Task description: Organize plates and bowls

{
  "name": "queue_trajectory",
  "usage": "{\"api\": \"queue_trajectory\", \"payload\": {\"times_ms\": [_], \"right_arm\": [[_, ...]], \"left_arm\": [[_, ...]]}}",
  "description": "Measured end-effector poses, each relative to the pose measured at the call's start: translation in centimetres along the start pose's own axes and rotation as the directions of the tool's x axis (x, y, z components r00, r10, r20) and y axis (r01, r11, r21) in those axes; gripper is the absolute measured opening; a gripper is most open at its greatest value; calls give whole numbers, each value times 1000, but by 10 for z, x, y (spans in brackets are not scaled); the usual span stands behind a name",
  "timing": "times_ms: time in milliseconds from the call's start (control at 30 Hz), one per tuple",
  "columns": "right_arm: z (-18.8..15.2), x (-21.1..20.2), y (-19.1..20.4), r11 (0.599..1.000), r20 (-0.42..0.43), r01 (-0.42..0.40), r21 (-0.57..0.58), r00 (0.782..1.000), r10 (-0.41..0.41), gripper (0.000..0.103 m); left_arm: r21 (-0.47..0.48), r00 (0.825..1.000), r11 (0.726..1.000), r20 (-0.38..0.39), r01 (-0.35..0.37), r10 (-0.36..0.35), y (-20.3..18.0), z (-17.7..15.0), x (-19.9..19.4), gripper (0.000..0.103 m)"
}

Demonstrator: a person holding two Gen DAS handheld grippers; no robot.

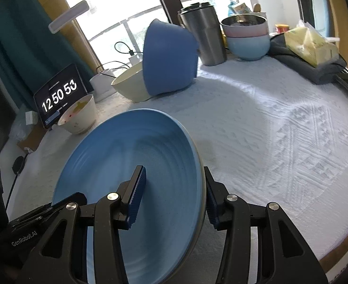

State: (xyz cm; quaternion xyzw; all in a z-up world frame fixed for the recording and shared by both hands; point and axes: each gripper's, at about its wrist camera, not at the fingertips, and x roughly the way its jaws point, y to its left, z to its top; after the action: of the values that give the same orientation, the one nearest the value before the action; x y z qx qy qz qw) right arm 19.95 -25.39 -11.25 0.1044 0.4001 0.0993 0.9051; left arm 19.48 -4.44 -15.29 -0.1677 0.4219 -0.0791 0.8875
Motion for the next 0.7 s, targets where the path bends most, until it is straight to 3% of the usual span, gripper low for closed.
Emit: {"api": "queue_trajectory", "payload": {"times_ms": [700], "right_arm": [[3, 24, 63, 996, -28, -25, -89, 999, 22, 49]], "left_arm": [[-87, 999, 996, 43, -25, 29, 57, 9, -18, 50]]}}
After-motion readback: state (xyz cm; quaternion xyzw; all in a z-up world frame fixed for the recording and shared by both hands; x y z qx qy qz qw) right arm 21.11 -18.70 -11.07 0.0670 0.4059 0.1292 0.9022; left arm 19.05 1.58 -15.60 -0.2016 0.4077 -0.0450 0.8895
